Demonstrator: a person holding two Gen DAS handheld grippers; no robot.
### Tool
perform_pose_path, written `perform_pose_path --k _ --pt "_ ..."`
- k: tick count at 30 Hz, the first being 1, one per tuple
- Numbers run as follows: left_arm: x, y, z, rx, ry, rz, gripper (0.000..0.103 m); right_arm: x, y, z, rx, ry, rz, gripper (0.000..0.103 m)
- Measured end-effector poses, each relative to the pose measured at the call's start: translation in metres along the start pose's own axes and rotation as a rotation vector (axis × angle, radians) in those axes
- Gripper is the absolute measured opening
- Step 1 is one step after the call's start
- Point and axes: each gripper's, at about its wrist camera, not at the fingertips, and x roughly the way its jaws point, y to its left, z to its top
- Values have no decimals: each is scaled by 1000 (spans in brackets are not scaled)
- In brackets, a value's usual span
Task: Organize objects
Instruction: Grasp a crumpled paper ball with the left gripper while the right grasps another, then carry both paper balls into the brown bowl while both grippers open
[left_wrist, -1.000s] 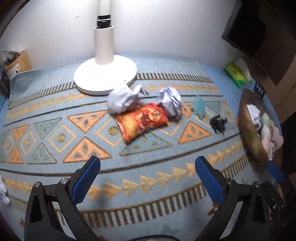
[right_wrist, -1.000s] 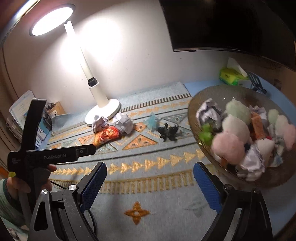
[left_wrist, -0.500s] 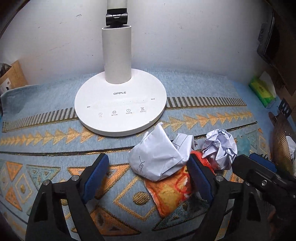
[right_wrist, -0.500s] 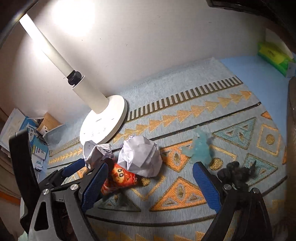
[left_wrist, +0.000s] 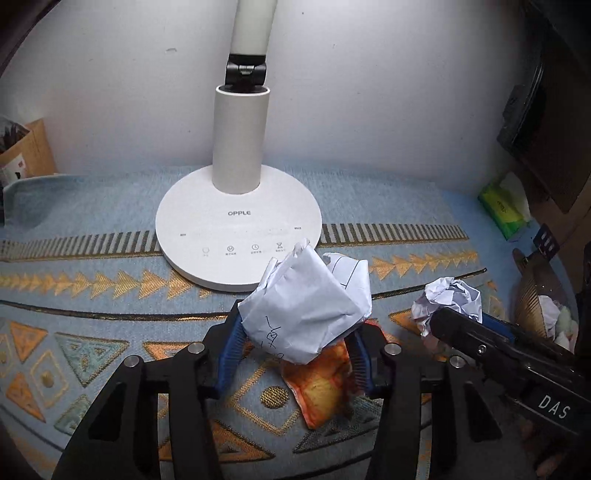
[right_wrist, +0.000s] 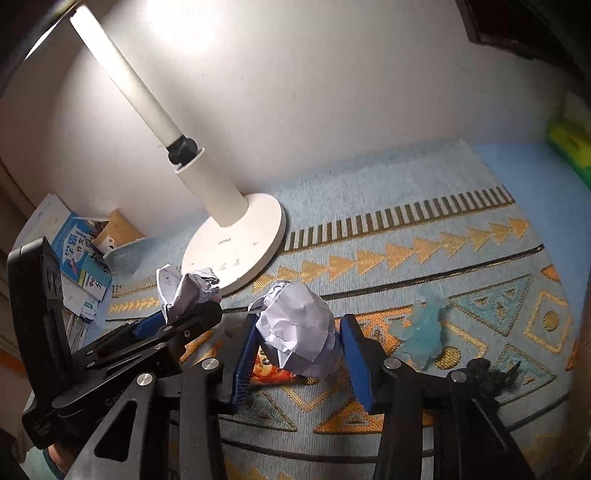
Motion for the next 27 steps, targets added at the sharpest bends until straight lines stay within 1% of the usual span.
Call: perform_pose_path --k 3,6,8,12,14,16,19,21,24,27 --pt "-18 -12 2 19 -16 -30 48 -30 -3 -3 -8 -48 10 44" --pt "-37 -22 -6 50 1 -79 48 -60 -8 -17 -13 -74 5 44" --pt "-50 -31 -19 77 22 -122 48 -78 -11 -32 -27 -81 -20 44" --pt "-63 -48 -42 121 86 -166 48 -109 -19 -66 -64 -80 -92 44" --pt "-71 -56 -52 134 106 -206 48 -125 -25 -81 -43 -90 -106 44" --pt "-80 -70 -56 167 102 -237 48 -143 -32 -90 -6 -118 -129 44" --pt "-88 -98 -52 225 92 -307 48 -172 -47 -95 70 -187 -169 44" --pt "-90 -121 -46 269 79 -355 48 -192 -60 -95 120 -244 -214 44" --pt "-86 -159 -34 343 62 -424 48 -216 -79 -90 182 -330 -290 44" --pt "-75 -202 -21 412 56 -476 48 -233 -99 -80 215 -390 -366 44"
